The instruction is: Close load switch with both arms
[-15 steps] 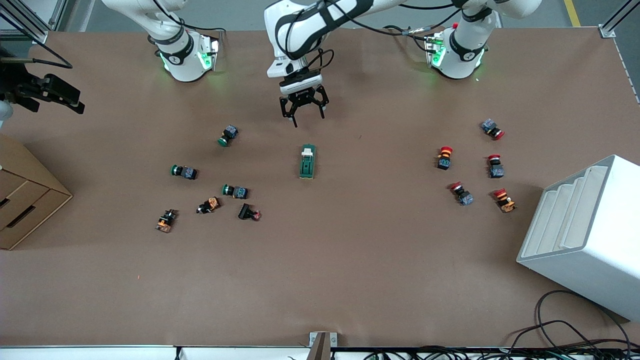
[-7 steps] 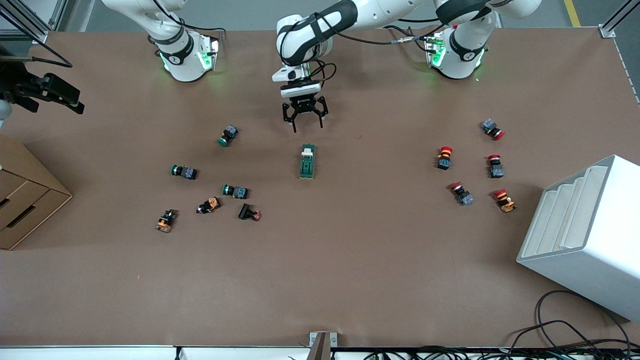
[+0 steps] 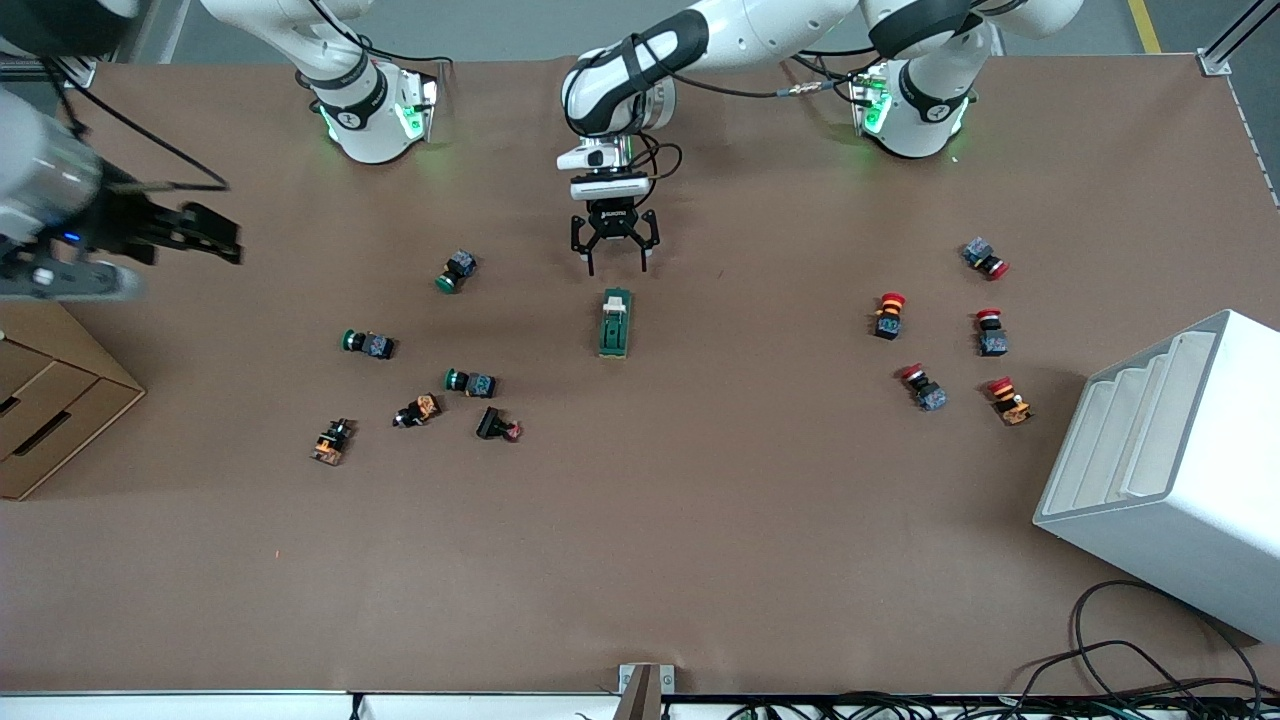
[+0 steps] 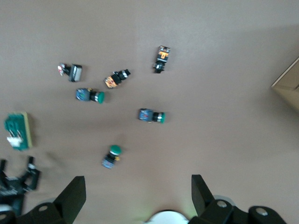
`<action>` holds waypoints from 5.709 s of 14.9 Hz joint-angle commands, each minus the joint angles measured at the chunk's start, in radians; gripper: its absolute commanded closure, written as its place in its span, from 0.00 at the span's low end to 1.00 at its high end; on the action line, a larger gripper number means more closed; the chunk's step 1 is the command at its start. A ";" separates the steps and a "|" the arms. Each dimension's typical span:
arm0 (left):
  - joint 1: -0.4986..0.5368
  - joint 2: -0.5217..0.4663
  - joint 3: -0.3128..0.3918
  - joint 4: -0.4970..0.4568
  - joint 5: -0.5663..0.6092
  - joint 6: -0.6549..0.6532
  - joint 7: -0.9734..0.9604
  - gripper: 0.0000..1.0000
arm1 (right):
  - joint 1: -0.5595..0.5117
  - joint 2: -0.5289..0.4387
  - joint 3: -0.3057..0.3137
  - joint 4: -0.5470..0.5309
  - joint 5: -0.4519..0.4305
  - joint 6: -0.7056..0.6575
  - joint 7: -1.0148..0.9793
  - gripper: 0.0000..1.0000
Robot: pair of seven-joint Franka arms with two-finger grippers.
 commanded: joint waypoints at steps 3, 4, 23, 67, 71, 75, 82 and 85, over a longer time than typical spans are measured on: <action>-0.050 0.018 0.062 0.004 0.079 -0.004 -0.037 0.02 | 0.215 -0.014 -0.002 -0.157 0.090 0.197 0.468 0.00; -0.054 0.025 0.074 0.004 0.102 -0.004 -0.037 0.02 | 0.263 -0.005 -0.002 -0.194 0.099 0.258 0.554 0.00; -0.100 0.101 0.139 0.006 0.216 -0.027 -0.078 0.01 | 0.675 0.400 0.005 -0.429 0.119 1.080 1.063 0.00; -0.115 0.127 0.148 0.014 0.219 -0.063 -0.078 0.00 | 0.606 0.506 0.029 -0.320 0.151 1.245 1.012 0.00; -0.113 0.127 0.148 0.014 0.224 -0.066 -0.077 0.00 | 0.579 0.516 0.029 -0.316 0.150 1.245 0.969 0.00; -0.119 0.126 0.163 0.015 0.224 -0.072 -0.077 0.00 | 0.584 0.585 0.029 -0.253 0.151 1.255 0.980 0.00; -0.133 0.124 0.163 0.010 0.224 -0.095 -0.103 0.00 | 0.576 0.604 0.029 -0.227 0.148 1.253 0.969 0.00; -0.133 0.120 0.163 0.007 0.222 -0.095 -0.104 0.00 | 0.563 0.596 0.028 -0.210 0.148 1.236 0.961 0.00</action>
